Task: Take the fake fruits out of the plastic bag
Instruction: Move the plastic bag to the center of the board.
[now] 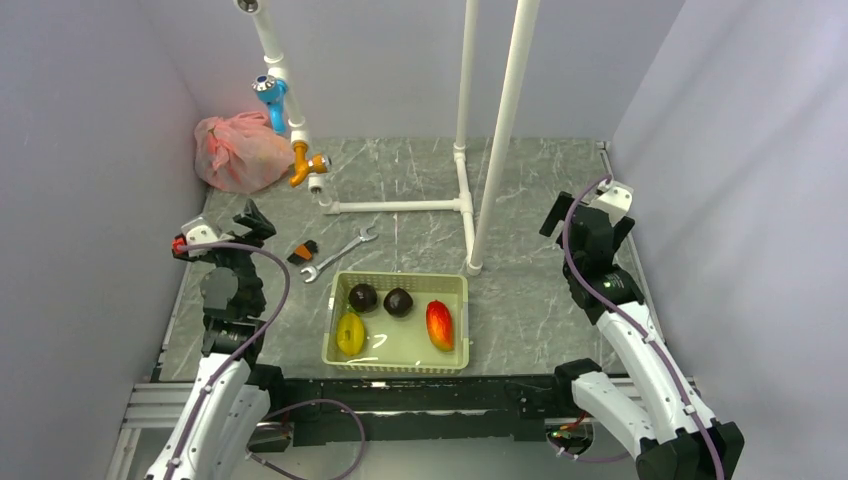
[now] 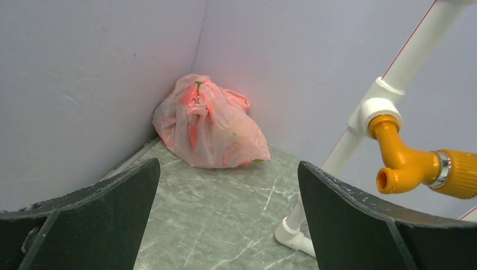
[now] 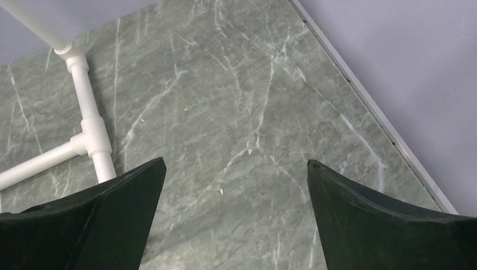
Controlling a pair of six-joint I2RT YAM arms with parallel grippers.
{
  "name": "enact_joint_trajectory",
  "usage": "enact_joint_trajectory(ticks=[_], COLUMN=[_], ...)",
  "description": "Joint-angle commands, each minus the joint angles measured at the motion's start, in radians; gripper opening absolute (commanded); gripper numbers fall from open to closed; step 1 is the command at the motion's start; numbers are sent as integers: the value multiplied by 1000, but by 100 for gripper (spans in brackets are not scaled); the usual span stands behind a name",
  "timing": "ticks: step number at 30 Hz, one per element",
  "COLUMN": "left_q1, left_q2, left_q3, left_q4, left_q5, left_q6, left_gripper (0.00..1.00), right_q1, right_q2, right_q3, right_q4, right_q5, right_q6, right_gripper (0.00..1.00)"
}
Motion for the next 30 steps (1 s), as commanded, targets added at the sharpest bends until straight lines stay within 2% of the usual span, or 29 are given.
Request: enact_joint_trajectory(ticks=[1, 8, 18, 30], left_q1=[3, 3, 4, 14], left_q2=[23, 54, 154, 233], left_q3=[56, 99, 200, 210], left_q4=[-17, -88, -265, -312], left_q5=[29, 29, 37, 234], left_q6=[20, 36, 2, 6], left_gripper=[99, 100, 99, 99], right_q1=[-1, -3, -2, -2], right_q2=[-16, 2, 0, -12], right_q3=[38, 60, 15, -146], right_q4=[26, 6, 29, 161], right_q5=[23, -27, -189, -281], right_q6=[20, 43, 73, 115], right_gripper=[100, 100, 100, 100])
